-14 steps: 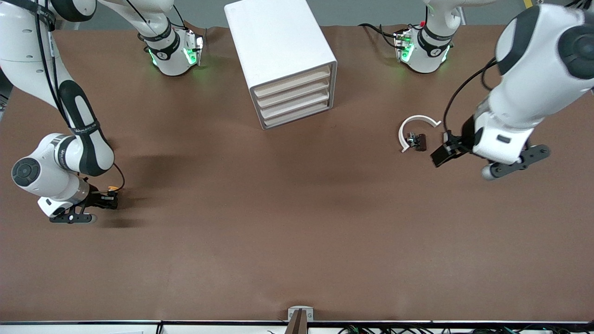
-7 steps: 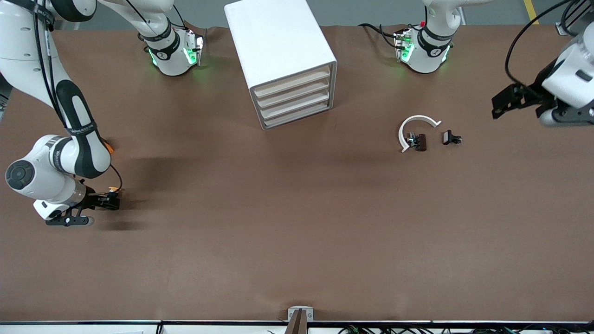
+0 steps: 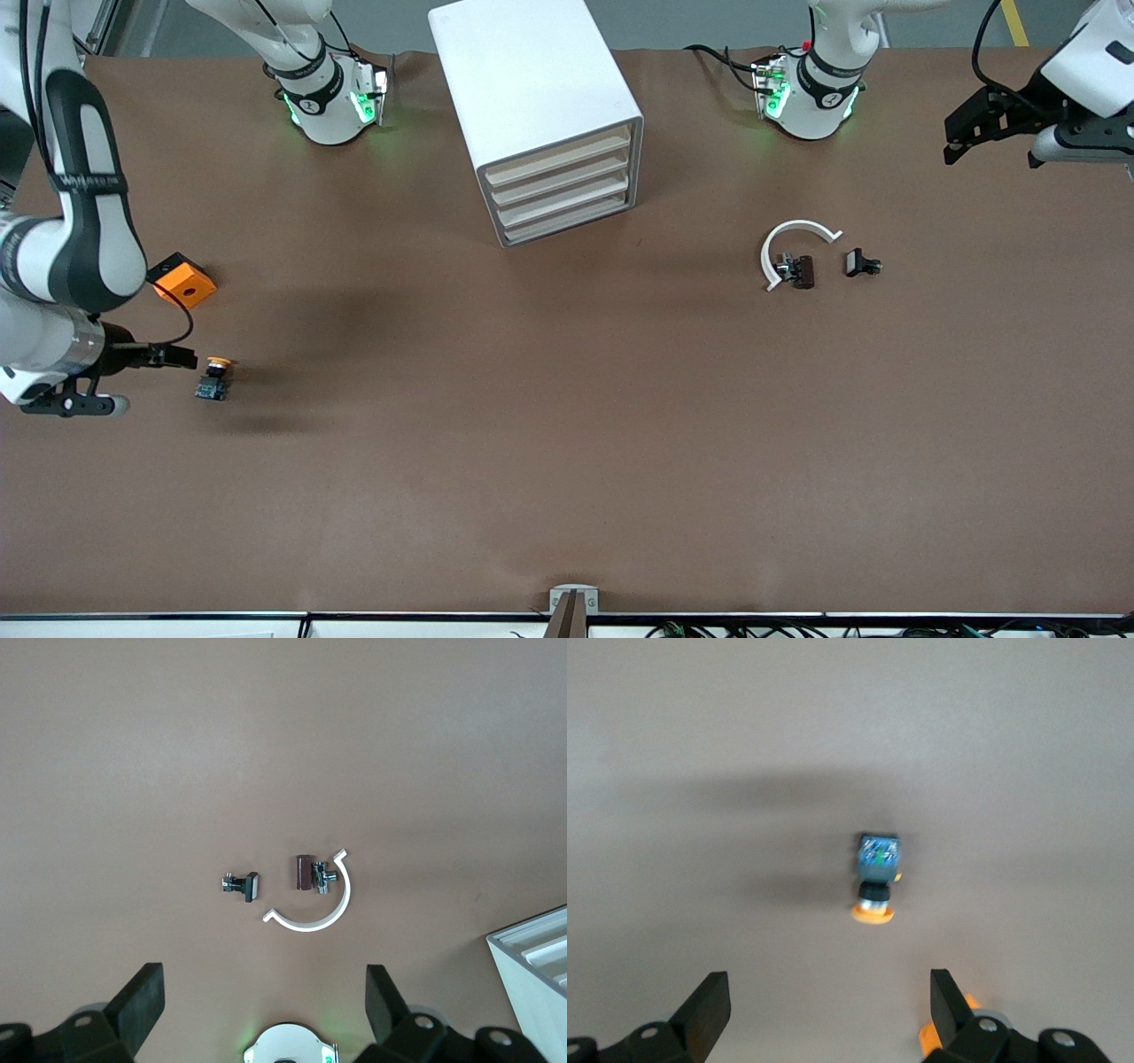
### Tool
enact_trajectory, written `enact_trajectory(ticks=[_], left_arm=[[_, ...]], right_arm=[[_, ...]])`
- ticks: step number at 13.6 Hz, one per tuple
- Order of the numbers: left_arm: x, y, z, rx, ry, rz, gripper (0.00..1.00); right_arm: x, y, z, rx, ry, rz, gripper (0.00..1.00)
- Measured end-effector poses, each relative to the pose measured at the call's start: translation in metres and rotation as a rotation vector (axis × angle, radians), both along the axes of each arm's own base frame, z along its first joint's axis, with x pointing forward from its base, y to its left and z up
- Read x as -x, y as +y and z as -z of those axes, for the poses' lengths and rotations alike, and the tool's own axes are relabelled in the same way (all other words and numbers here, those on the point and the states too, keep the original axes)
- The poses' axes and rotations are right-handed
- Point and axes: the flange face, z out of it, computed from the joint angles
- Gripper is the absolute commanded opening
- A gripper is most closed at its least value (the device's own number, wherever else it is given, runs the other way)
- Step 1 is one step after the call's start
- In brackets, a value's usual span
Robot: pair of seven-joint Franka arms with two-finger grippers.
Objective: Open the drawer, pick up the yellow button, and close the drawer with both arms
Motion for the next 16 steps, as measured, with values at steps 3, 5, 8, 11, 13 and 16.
enact_trajectory(ticks=[3, 5, 8, 11, 13, 16], left_arm=[[-0.007, 0.007, 0.007, 0.003, 0.001, -0.014, 1.00], [-0.010, 0.014, 0.009, 0.003, -0.001, -0.030, 1.00], [-0.009, 0.024, 0.008, 0.003, 0.000, -0.050, 1.00], [-0.009, 0.024, 0.007, 0.003, 0.000, -0.050, 1.00], [-0.009, 0.024, 0.007, 0.003, -0.001, -0.050, 1.00], [-0.008, 0.021, 0.007, 0.002, -0.001, -0.044, 1.00]], right_arm=[[0.017, 0.026, -0.059, -0.002, 0.012, -0.010, 1.00], [0.033, 0.043, -0.095, 0.002, 0.031, 0.019, 1.00], [0.052, 0.069, -0.149, 0.006, 0.052, 0.022, 1.00], [0.055, 0.072, -0.184, 0.006, 0.028, 0.012, 1.00], [0.055, 0.072, -0.189, 0.005, 0.025, 0.006, 1.00], [0.055, 0.069, -0.193, 0.003, 0.020, -0.012, 1.00]])
